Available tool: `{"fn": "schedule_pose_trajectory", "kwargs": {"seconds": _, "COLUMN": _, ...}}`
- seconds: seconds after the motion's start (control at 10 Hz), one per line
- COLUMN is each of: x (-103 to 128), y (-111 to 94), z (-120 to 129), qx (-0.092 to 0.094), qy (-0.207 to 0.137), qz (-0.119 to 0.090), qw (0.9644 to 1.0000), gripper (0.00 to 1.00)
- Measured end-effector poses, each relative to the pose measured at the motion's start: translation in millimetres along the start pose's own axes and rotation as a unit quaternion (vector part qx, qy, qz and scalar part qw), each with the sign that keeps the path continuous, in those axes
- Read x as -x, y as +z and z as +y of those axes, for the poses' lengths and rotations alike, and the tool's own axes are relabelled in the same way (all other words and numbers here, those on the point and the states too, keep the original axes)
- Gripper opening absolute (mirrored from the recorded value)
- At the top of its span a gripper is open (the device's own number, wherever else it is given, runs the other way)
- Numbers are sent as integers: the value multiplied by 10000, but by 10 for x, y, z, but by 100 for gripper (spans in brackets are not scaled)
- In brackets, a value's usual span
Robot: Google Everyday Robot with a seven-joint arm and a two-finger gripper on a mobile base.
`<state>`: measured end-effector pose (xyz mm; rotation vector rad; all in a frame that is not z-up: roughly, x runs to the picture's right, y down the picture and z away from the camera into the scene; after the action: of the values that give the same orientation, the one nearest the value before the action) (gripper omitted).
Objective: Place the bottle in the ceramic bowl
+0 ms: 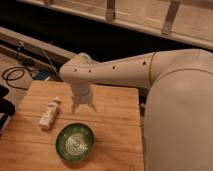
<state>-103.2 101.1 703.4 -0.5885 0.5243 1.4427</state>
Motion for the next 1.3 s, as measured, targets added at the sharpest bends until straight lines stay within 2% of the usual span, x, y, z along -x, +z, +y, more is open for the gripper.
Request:
{"fn": "schedule_pose_trajectory", "kwargs": {"seconds": 1.0, "x": 2, "y": 1, "z": -3, "qx": -4, "qy": -1, "qz": -3, "qw": 10000, "gripper": 65}}
{"fn": "schedule_pose_trajectory", "kwargs": {"seconds": 1.2, "x": 45, "y": -22, "z": -6, "qx": -53, "qy": -67, "qz": -117, "qw": 9999, "gripper": 65}}
{"fn": "schedule_pose_trajectory", "kwargs": {"seconds": 1.3, "x": 119, "y": -53, "z": 84, "qx": -63, "qy": -194, "qz": -236, "qw": 9995, "gripper": 65}}
